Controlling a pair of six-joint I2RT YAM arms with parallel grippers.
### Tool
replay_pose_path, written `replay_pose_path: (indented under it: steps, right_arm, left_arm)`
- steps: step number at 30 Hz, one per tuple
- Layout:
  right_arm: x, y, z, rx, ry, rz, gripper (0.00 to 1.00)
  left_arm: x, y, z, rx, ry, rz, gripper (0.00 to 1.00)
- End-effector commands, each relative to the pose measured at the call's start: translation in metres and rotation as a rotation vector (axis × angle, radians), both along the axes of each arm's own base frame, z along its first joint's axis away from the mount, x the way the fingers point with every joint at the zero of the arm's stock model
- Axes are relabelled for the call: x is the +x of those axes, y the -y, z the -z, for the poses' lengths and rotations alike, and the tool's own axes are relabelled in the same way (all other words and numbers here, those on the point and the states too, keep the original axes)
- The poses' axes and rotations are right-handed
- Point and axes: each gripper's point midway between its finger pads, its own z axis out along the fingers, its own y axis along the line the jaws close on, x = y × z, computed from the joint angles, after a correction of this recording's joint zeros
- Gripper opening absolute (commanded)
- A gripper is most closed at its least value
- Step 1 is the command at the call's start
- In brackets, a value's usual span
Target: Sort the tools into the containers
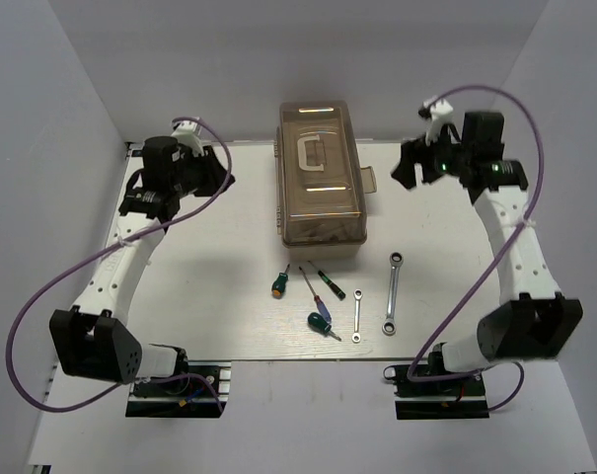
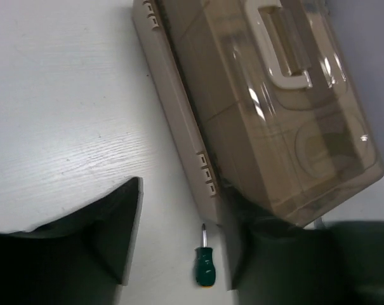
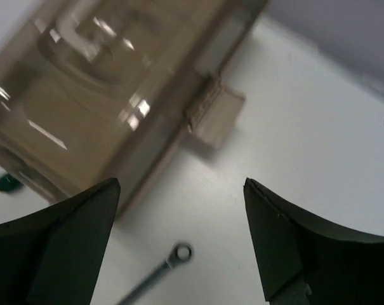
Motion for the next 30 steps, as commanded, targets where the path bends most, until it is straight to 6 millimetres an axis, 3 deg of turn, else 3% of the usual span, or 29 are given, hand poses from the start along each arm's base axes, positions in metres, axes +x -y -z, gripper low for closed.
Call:
replay_pose_path:
  steps: [1, 2, 3, 4, 5, 6, 7, 8, 9, 10, 11, 12, 13, 14, 15, 16, 17, 19, 20, 21, 22, 24, 26, 30]
  right_arm:
    - [0.022, -0.055, -0.067, 0.167, 0.095, -0.169, 0.86]
    - [0.023, -0.067, -0.072, 0.208, 0.074, -0.183, 0.87]
    - [0.034, -0.076, -0.061, 0.243, 0.016, -0.172, 0.9]
    - [0.035, -0.092, -0.094, 0.282, 0.068, -0.222, 0.9]
    - [0.051, -0.11, -0.068, 0.311, -0.031, -0.223, 0.9]
    - [0.052, -0.124, -0.07, 0.355, -0.08, -0.216, 0.9]
    - [0.053, -0.136, -0.103, 0.39, -0.016, -0.254, 0.9]
    - [0.072, -0.148, -0.074, 0.415, -0.107, -0.233, 0.9]
    - [0.069, -0.167, -0.087, 0.448, -0.113, -0.257, 0.9]
    - [0.073, -0.174, -0.084, 0.457, -0.127, -0.246, 0.89]
    - [0.083, -0.184, -0.08, 0.487, -0.156, -0.228, 0.8]
    - [0.084, -0.2, -0.072, 0.507, -0.191, -0.232, 0.65]
    - [0.089, -0.205, -0.068, 0.519, -0.197, -0.221, 0.45]
    - [0.094, -0.211, -0.063, 0.519, -0.204, -0.172, 0.19]
    - [0.092, -0.219, -0.06, 0.51, -0.206, -0.172, 0.1]
    - [0.089, -0.227, -0.056, 0.498, -0.206, -0.172, 0.08]
    - [0.092, -0.228, -0.051, 0.482, -0.196, -0.146, 0.1]
    - [0.087, -0.239, -0.05, 0.471, -0.187, -0.143, 0.26]
    - [0.09, -0.238, -0.043, 0.462, -0.192, -0.12, 0.34]
    - [0.09, -0.239, -0.042, 0.453, -0.184, -0.108, 0.38]
    - [0.091, -0.243, -0.038, 0.444, -0.181, -0.088, 0.43]
    - [0.092, -0.242, -0.023, 0.409, -0.204, -0.041, 0.55]
    - [0.094, -0.24, -0.014, 0.378, -0.206, -0.002, 0.57]
    - [0.094, -0.236, 0.002, 0.318, -0.208, 0.054, 0.62]
  left_arm:
    - [0.006, 0.018, -0.027, -0.072, 0.031, 0.082, 0.67]
    - [0.006, 0.024, -0.028, -0.085, 0.026, 0.113, 0.93]
    - [0.01, 0.026, -0.035, -0.09, 0.039, 0.123, 0.99]
    - [0.012, 0.028, -0.036, -0.095, 0.038, 0.133, 0.99]
    - [0.017, 0.032, -0.032, -0.101, 0.023, 0.151, 0.99]
    - [0.02, 0.034, -0.038, -0.106, 0.035, 0.16, 0.99]
    - [0.021, 0.034, -0.035, -0.112, 0.021, 0.156, 0.99]
    - [0.021, 0.036, -0.041, -0.117, 0.033, 0.167, 0.99]
    - [0.023, 0.038, -0.039, -0.128, 0.022, 0.174, 0.99]
    - [0.026, 0.039, -0.038, -0.129, 0.023, 0.174, 0.99]
    - [0.025, 0.04, -0.038, -0.132, 0.022, 0.183, 0.99]
    - [0.024, 0.041, -0.038, -0.143, 0.017, 0.188, 0.99]
    - [0.024, 0.041, -0.038, -0.143, 0.017, 0.188, 0.96]
    - [0.023, 0.043, -0.039, -0.147, 0.016, 0.198, 0.93]
    - [0.024, 0.043, -0.041, -0.147, 0.025, 0.199, 0.89]
    - [0.022, 0.045, -0.041, -0.154, 0.023, 0.214, 0.69]
    - [0.021, 0.047, -0.043, -0.158, 0.031, 0.226, 0.61]
    - [0.021, 0.048, -0.035, -0.162, 0.011, 0.235, 0.5]
    - [0.02, 0.05, -0.038, -0.168, 0.018, 0.249, 0.5]
    - [0.022, 0.05, -0.034, -0.168, 0.009, 0.249, 0.53]
    - [0.022, 0.05, -0.034, -0.168, 0.009, 0.249, 0.67]
    - [0.022, 0.055, -0.03, -0.174, -0.006, 0.254, 0.8]
    - [0.021, 0.056, -0.031, -0.178, -0.007, 0.262, 0.86]
    - [0.021, 0.056, -0.031, -0.178, -0.007, 0.262, 0.89]
